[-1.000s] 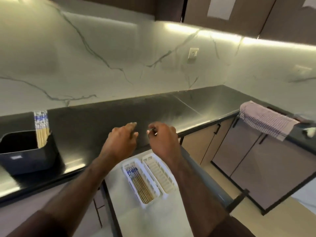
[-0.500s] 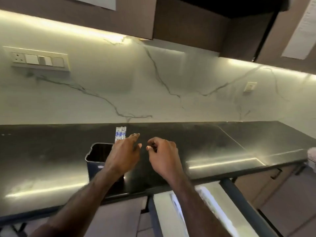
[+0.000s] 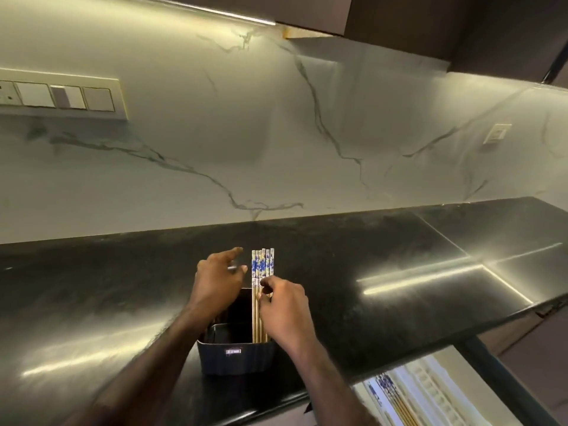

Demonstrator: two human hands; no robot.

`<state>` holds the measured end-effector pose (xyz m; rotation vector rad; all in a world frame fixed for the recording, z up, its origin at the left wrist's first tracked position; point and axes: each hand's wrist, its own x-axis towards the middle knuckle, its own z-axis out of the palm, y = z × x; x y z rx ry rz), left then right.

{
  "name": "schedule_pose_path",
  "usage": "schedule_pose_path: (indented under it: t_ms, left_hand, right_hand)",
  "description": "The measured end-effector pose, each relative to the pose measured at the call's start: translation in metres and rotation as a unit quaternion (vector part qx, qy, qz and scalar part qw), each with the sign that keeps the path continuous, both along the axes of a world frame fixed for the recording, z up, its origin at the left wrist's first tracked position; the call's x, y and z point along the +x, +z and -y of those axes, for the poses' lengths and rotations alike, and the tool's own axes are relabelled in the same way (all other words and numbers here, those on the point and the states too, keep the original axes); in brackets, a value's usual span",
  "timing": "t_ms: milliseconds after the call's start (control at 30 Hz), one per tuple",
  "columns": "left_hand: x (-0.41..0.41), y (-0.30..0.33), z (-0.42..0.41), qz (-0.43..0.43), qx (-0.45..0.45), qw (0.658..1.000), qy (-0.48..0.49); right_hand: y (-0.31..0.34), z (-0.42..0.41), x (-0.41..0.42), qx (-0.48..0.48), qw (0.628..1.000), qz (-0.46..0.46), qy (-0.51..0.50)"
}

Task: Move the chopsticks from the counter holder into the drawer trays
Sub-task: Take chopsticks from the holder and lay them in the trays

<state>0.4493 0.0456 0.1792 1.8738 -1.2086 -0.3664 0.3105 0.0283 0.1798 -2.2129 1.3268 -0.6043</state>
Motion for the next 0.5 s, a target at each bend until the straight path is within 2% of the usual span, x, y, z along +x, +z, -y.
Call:
schedule_pose_path:
  t_ms: [500]
  left_hand:
    - [0.010,-0.029,0.047,-0.010,-0.026,0.999,-0.020]
  right_hand:
    - [-0.021,0.023,0.015,0.053,0.997,-0.052,-0.015]
